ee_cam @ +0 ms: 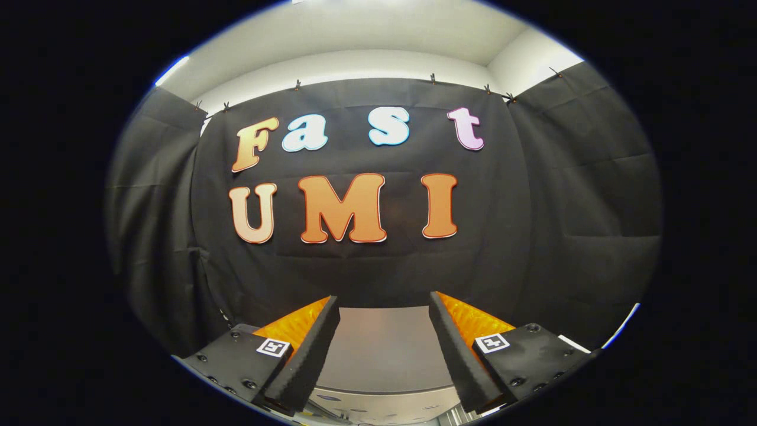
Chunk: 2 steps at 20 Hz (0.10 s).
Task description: Put the clothes into the washing machine and then close the washing machine lid.
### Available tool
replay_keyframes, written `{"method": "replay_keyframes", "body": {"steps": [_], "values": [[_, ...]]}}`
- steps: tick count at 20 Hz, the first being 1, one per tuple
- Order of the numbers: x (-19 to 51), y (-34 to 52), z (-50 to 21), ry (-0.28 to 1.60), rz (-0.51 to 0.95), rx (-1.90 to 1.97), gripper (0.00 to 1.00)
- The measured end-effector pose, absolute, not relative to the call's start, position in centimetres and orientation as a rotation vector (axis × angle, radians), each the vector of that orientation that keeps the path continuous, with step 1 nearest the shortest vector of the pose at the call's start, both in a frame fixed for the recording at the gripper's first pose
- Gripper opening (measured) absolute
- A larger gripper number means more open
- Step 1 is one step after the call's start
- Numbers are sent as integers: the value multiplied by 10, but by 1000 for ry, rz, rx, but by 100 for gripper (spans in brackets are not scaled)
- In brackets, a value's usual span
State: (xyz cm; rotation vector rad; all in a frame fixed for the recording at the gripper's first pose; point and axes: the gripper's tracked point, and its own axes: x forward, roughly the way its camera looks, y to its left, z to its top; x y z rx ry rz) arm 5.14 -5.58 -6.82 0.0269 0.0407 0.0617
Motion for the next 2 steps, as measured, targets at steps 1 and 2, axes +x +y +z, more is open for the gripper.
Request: {"method": "replay_keyframes", "body": {"steps": [1,2], "values": [[52,-59,-68,41,58,33,98],[52,-61,-67,37,56,40,98]]}}
